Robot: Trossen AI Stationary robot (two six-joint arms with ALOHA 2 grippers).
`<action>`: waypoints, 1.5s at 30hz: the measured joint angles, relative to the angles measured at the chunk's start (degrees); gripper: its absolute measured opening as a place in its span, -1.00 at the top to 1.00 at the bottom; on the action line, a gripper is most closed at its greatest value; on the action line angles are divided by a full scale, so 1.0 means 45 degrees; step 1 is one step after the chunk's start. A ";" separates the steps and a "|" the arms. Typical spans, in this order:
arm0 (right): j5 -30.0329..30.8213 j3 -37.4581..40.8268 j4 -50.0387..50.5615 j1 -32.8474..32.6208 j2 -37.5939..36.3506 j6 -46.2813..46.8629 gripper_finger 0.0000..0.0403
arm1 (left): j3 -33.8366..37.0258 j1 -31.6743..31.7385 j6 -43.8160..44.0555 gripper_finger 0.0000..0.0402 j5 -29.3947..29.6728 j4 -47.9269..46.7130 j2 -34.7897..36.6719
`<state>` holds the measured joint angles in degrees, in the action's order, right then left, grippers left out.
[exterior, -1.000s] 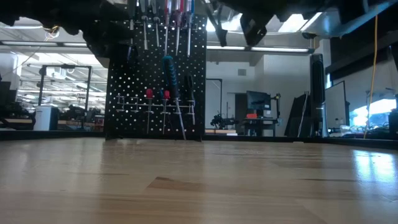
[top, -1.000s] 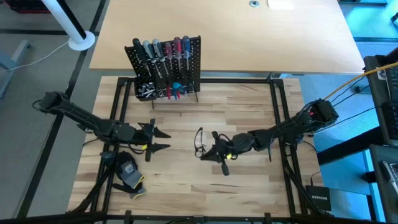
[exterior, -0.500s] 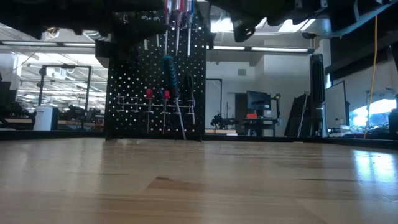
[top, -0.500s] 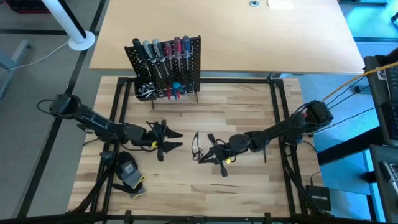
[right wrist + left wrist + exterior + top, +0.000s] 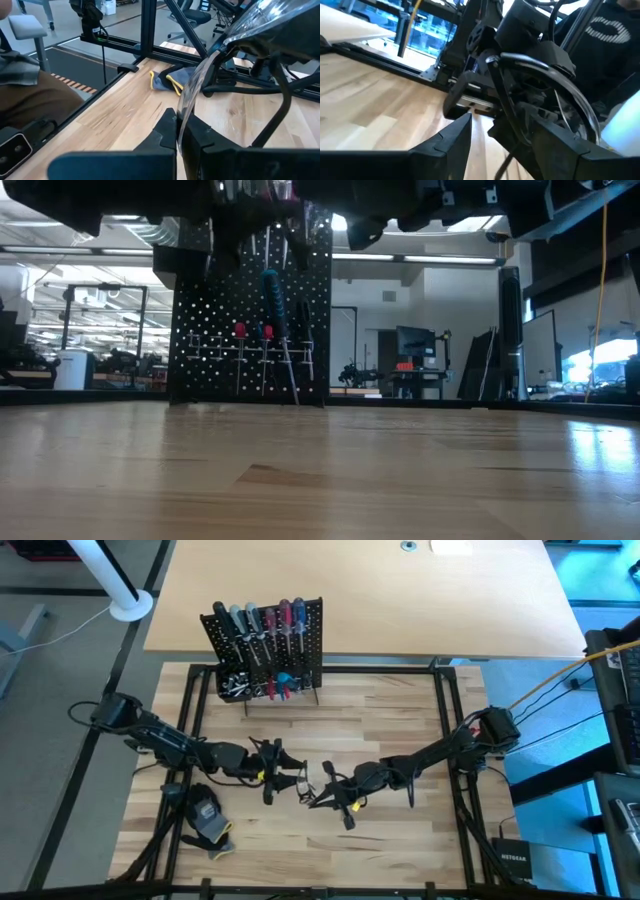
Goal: Hang tools onto peg board
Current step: Hang the black safety glasses onto the peg board
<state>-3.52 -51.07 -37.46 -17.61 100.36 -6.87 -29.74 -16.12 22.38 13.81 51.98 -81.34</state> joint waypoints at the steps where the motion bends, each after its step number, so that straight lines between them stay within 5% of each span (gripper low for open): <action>1: 0.0054 0.0000 0.0002 0.0000 0.0000 -0.0046 0.97 | -0.0014 0.0000 0.0075 0.08 -0.0109 0.0027 -0.0038; 20: 0.0330 -0.0004 -0.0024 0.0004 0.0044 -0.0560 0.97 | -0.0539 0.0505 -0.0380 0.10 -0.1357 0.0222 -0.0712; 24: 0.0340 -0.0010 0.0123 0.0003 0.0044 -0.0555 0.97 | -0.0587 0.0504 -0.0831 0.31 -0.1369 0.0163 -0.0738; 30: 0.0337 -0.0010 0.0372 0.0000 0.0049 -0.0464 0.97 | -0.0582 0.0534 -0.1763 0.90 -0.1293 -0.0029 -0.0695; 45: 0.0354 -0.0015 0.0629 0.0015 0.0044 0.0173 0.97 | -0.0577 0.0471 -0.3642 0.95 0.1038 -0.5842 0.2646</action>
<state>-1.92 -51.13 -34.63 -17.54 100.55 -6.09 -32.34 -14.00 5.99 18.48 25.69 -69.44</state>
